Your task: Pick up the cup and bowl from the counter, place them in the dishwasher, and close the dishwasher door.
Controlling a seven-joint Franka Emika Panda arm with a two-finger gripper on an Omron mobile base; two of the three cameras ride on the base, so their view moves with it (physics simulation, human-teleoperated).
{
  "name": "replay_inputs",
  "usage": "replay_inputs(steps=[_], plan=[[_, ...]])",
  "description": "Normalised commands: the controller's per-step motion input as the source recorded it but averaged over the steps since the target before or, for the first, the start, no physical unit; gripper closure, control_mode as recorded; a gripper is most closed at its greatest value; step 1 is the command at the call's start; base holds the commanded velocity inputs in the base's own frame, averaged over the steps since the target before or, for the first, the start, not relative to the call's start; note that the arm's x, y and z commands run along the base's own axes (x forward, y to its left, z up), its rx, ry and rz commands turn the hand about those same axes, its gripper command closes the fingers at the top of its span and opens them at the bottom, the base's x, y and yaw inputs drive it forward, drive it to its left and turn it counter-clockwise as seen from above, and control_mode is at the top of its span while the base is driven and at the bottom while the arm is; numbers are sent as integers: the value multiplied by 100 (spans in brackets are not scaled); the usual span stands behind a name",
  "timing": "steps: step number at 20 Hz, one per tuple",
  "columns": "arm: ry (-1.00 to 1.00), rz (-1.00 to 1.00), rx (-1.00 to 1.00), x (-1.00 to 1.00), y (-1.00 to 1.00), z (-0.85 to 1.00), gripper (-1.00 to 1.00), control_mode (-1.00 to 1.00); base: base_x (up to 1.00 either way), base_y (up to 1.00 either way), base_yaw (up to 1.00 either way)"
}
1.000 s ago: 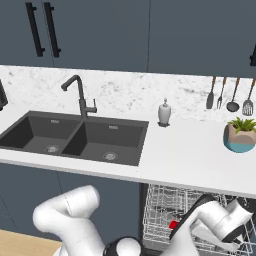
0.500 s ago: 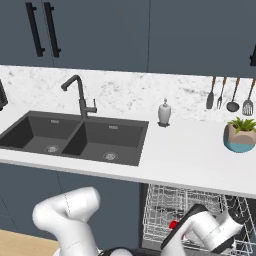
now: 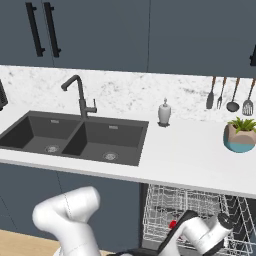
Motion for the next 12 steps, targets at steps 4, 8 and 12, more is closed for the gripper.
replay_inputs(steps=[4,8,12], plan=[[-8,0,-5,84,0,-22,-100,-100,0,0,0],[-7,0,-2,83,0,-35,-100,-100,0,0,0],[-4,0,0,93,0,-50,-100,-100,0,0,0]])
